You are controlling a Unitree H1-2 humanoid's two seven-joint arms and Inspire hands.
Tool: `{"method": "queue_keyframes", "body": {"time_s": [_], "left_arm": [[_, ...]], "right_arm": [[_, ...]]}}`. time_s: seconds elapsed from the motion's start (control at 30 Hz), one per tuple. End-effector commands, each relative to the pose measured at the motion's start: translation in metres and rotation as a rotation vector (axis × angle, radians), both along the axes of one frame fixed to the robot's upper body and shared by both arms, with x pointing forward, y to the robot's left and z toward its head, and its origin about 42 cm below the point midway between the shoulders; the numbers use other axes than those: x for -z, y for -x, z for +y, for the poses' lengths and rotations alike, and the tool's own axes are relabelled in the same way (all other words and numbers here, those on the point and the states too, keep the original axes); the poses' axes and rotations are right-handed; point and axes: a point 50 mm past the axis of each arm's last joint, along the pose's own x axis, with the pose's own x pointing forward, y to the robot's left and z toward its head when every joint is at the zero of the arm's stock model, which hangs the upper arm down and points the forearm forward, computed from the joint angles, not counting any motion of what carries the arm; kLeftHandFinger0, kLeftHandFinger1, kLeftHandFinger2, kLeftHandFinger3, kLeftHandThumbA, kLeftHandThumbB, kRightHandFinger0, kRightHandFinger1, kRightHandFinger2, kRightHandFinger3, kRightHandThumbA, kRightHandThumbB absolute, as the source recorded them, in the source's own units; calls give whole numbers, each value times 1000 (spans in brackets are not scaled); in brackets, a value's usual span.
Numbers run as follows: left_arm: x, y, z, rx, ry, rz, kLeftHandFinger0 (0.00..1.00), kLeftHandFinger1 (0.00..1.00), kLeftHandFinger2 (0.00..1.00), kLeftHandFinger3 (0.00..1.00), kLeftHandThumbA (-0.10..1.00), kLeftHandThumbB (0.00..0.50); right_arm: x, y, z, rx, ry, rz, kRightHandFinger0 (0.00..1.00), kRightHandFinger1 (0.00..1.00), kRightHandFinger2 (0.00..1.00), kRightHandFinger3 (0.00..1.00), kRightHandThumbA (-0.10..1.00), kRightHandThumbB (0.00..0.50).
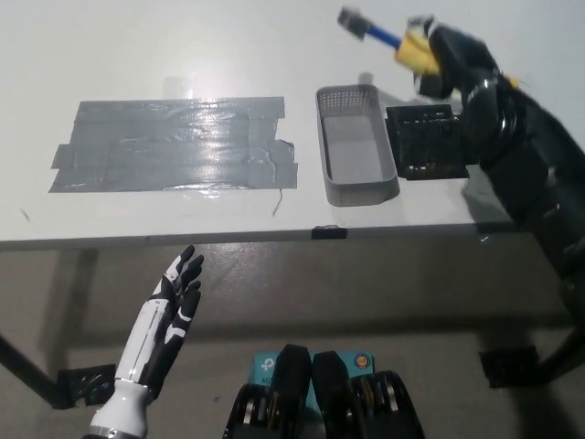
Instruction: The robot picks the hammer placed on top of the gray container with right hand and places it on the grey area of the desk
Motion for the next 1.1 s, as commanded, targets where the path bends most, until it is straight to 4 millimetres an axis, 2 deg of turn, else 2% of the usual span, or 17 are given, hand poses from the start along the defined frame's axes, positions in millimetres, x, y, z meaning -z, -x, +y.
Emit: {"method": "queue_keyframes", "body": {"time_s": [0.0, 0.1, 0.17, 0.2, 0.23, 0.3, 0.33, 0.43, 0.53, 0.6, 0.63, 0.67, 0.77, 0.83, 0.97, 1.07], "left_arm": [[-15, -2, 2, 25, -1, -55, 1000, 1000, 1000, 1000, 904, 44], [-15, -3, 1, 23, -7, -54, 1000, 1000, 1000, 1000, 912, 53], [-16, -3, 0, 25, -9, -58, 1000, 1000, 1000, 1000, 914, 52], [-16, -2, -1, 26, -8, -58, 1000, 1000, 1000, 1000, 915, 54], [-15, -1, -1, 26, -10, -57, 1000, 1000, 1000, 1000, 918, 62], [-15, 0, -2, 28, -11, -52, 1000, 1000, 1000, 1000, 921, 71], [-15, 0, -3, 34, -20, -55, 1000, 1000, 1000, 1000, 938, 72], [-15, 1, -2, 29, -16, -58, 1000, 1000, 1000, 1000, 942, 74], [-15, 3, -2, 25, -15, -57, 1000, 1000, 1000, 1000, 926, 54], [-15, 2, -3, 30, -16, -59, 1000, 1000, 1000, 1000, 921, 51], [-15, 2, -3, 31, -17, -60, 1000, 1000, 1000, 1000, 920, 52], [-14, 3, -3, 32, -18, -58, 1000, 1000, 1000, 1000, 921, 60], [-13, 5, -4, 31, -27, -56, 1000, 1000, 1000, 1000, 937, 72], [-12, 6, -6, 35, -31, -61, 1000, 1000, 1000, 1000, 947, 72], [-13, 5, -7, 40, -29, -63, 1000, 1000, 1000, 1000, 951, 76], [-14, 5, -8, 41, -35, -59, 1000, 1000, 1000, 1000, 955, 83]], "right_arm": [[-101, 0, 36, -116, -56, -293, 10, 474, 861, 957, -100, 132], [-105, 5, 65, -163, -45, -298, 8, 478, 858, 987, -100, 134], [-103, 8, 86, -190, -38, -294, 29, 475, 832, 944, -100, 147], [-102, 12, 103, -231, -39, -279, 14, 461, 824, 920, -100, 149], [-100, 14, 111, -244, -29, -285, 2, 450, 814, 905, -100, 166], [-96, 20, 130, -273, -3, -319, 0, 409, 765, 863, -100, 165], [-92, 27, 152, -311, -22, -321, 0, 387, 742, 831, -100, 159], [-90, 38, 184, -359, -12, -309, 0, 273, 643, 827, -100, 153], [-82, 48, 214, -408, -9, -308, 0, 272, 661, 801, -100, 169], [-75, 56, 233, -434, -1, -271, 0, 316, 719, 815, -100, 164], [-72, 58, 238, -438, 2, -259, 0, 340, 740, 826, -100, 157], [-66, 61, 246, -443, 9, -240, 18, 355, 718, 785, -100, 148], [-47, 68, 259, -461, 1, -213, 0, 319, 666, 714, -100, 162], [-33, 72, 265, -467, 5, -185, 0, 357, 738, 839, -100, 153], [-10, 77, 269, -475, -14, -121, 8, 427, 799, 846, -100, 146], [4, 78, 268, -459, -5, -92, 17, 433, 789, 854, -100, 162]]}}
